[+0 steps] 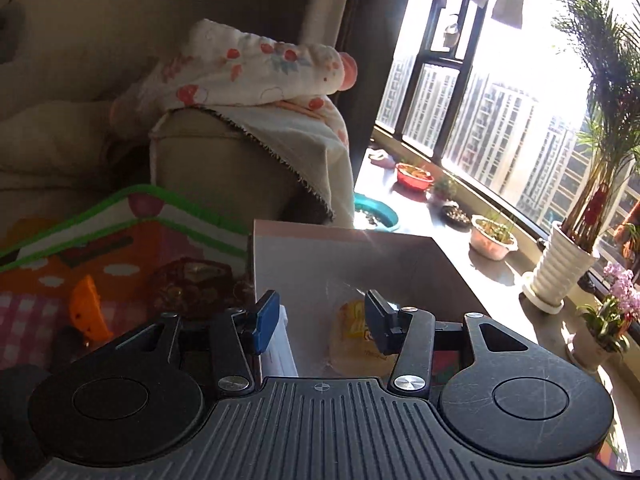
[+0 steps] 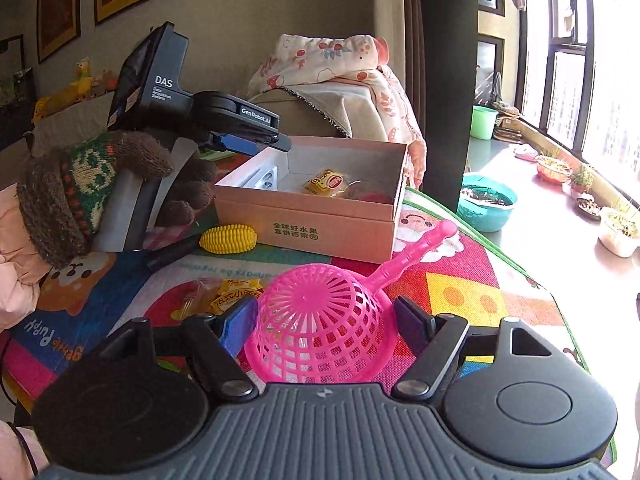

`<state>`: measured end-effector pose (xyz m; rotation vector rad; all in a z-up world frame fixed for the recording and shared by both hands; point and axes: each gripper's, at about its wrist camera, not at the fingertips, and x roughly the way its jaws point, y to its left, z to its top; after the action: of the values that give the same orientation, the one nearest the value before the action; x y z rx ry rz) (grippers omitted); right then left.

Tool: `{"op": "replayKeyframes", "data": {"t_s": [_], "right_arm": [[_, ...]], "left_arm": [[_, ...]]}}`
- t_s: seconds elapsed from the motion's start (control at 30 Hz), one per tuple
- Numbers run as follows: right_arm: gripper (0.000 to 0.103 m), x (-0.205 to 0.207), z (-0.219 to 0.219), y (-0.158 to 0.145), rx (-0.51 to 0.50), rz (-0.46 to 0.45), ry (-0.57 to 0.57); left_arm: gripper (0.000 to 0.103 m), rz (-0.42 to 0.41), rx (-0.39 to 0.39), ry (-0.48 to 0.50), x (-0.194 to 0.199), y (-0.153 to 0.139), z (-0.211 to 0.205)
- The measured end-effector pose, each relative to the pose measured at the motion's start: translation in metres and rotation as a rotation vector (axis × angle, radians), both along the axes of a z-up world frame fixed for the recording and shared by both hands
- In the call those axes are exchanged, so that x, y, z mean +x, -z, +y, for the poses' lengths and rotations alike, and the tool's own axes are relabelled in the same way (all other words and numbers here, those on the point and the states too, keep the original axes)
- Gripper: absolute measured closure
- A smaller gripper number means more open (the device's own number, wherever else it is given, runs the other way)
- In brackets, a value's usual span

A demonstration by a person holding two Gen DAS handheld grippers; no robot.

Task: Organize objects
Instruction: 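Lower the white device into the pink box and open the left tool, then lower the pink basket into the pink box and open the right tool, then grasp the packaged bun lying on the mat with the left tool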

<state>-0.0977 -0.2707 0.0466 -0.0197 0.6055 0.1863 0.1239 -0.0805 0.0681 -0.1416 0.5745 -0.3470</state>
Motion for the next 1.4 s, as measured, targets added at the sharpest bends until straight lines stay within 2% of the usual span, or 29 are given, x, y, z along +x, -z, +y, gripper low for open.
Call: {"op": "replayKeyframes", "data": {"t_s": [0.17,0.3,0.4,0.5,0.73,0.8,0.87,0.97,1.03,1.13,1.23,1.4], "right_arm": [[0.028,0.013,0.007,-0.005,-0.064,-0.022,-0.012],[0.028,0.029,0.011,-0.028,-0.143,-0.145,-0.022],[0.028,0.055,0.013,-0.051,-0.153,-0.203,-0.064],[0.028,0.09,0.023,-0.061,-0.175,-0.222,-0.107],[0.027,0.191,0.049,-0.046,-0.116,-0.079,-0.158],[0.016,0.213,0.057,-0.036,-0.112,-0.014,-0.172],[0.016,0.221,0.059,-0.03,-0.105,0.01,-0.133],[0.009,0.205,0.049,-0.027,-0.076,0.005,-0.106],[0.004,0.179,0.04,-0.025,-0.085,-0.02,-0.085],[0.001,0.135,0.026,-0.015,-0.08,-0.035,-0.059],[0.0,0.094,0.016,0.003,-0.045,-0.012,-0.023],[0.0,0.046,0.02,0.036,-0.044,0.006,0.006]], "left_arm": [[0.052,-0.023,0.015,0.06,-0.05,-0.004,0.027],[0.052,-0.038,0.041,0.096,-0.085,0.003,0.051],[0.052,-0.056,0.073,0.095,-0.107,0.007,0.065],[0.052,-0.032,0.078,0.109,-0.12,0.015,0.078],[0.052,0.019,0.121,0.109,-0.132,0.035,0.09],[0.052,0.024,0.151,0.101,-0.133,0.039,0.089],[0.052,0.012,0.185,0.102,-0.137,0.041,0.089],[0.052,0.01,0.201,0.132,-0.138,0.043,0.087],[0.052,0.015,0.195,0.149,-0.136,0.045,0.083],[0.051,0.012,0.19,0.166,-0.13,0.05,0.073],[0.051,0.017,0.214,0.146,-0.118,0.055,0.059],[0.052,0.019,0.252,0.128,-0.104,0.056,0.042]]}}
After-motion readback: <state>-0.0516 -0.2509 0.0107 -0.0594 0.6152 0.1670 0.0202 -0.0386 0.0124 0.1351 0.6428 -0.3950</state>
